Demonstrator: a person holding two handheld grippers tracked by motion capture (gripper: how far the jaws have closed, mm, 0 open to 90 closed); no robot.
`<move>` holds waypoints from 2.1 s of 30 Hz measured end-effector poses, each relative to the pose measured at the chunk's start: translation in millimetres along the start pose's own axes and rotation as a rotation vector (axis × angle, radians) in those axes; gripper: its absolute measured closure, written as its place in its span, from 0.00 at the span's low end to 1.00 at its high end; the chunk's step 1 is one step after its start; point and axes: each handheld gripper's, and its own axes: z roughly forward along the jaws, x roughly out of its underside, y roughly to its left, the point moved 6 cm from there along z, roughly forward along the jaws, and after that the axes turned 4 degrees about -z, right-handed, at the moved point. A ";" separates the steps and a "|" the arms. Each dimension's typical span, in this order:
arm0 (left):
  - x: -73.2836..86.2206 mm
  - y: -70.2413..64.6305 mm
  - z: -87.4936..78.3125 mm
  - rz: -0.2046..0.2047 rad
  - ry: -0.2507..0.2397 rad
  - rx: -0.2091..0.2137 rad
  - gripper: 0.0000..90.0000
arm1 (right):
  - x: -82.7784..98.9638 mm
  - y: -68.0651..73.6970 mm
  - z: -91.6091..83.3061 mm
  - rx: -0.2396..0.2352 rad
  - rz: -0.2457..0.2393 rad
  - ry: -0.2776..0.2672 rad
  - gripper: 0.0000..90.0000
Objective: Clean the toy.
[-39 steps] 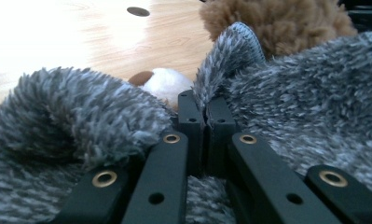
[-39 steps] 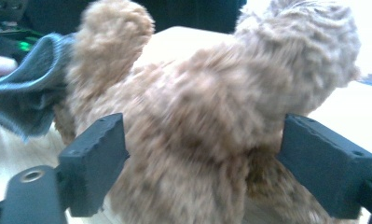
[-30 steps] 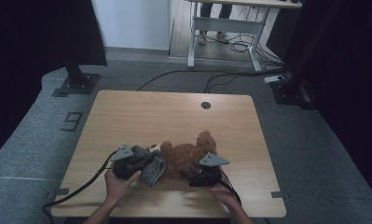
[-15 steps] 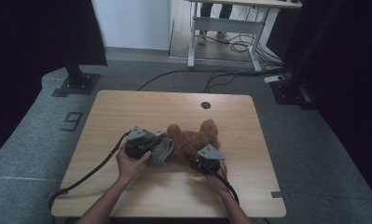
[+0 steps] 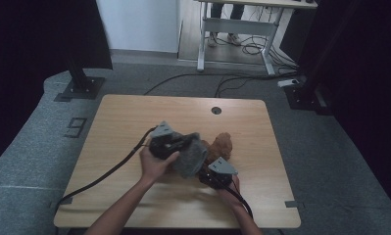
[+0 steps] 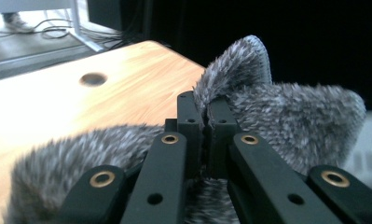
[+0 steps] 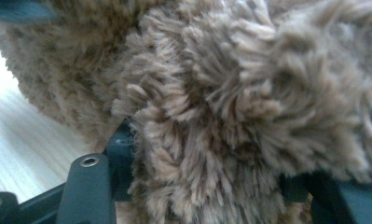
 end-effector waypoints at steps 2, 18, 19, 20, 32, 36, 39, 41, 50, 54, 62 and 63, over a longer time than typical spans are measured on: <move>-9.9 -7.4 24.5 0.037 0.036 -0.036 0.95 | 0.4 1.8 -1.4 0.005 -0.005 0.000 0.41; 49.6 57.3 -11.8 0.054 0.148 -0.232 0.96 | 7.0 3.6 -4.3 0.018 -0.012 0.034 0.43; 51.5 62.0 -19.5 0.031 0.130 -0.223 0.96 | 6.9 3.6 -4.1 0.015 -0.007 0.032 0.43; 52.7 65.5 -26.8 0.023 0.117 -0.227 0.96 | 6.7 3.9 -3.8 0.013 -0.004 0.032 0.43; 83.4 106.8 -65.0 -0.074 0.117 -0.294 0.96 | 8.0 1.5 -4.1 -0.002 0.017 0.023 0.43; 91.8 114.6 -70.4 -0.087 0.128 -0.309 0.96 | 8.2 0.4 -4.2 -0.006 0.021 0.026 0.43; 95.9 120.5 -74.8 -0.107 0.132 -0.309 0.96 | 8.6 -0.5 -4.3 -0.009 0.035 0.024 0.43; 92.4 118.3 -77.0 -0.124 0.113 -0.290 0.96 | 8.5 -0.8 -4.1 -0.011 0.037 0.023 0.43; 47.6 83.8 -60.0 -0.069 0.064 -0.203 0.96 | 8.9 -1.9 -5.4 -0.021 0.052 0.017 0.43; 34.1 72.4 -42.6 -0.057 0.064 -0.175 0.95 | 8.9 -2.3 -5.6 -0.026 0.048 0.015 0.42; 30.0 56.7 6.8 -0.059 0.161 -0.124 0.95 | 8.5 -2.4 -5.4 -0.029 0.033 0.008 0.40; 35.2 57.7 11.1 -0.055 0.190 -0.126 0.95 | 8.7 -2.7 -5.7 -0.030 0.031 0.008 0.40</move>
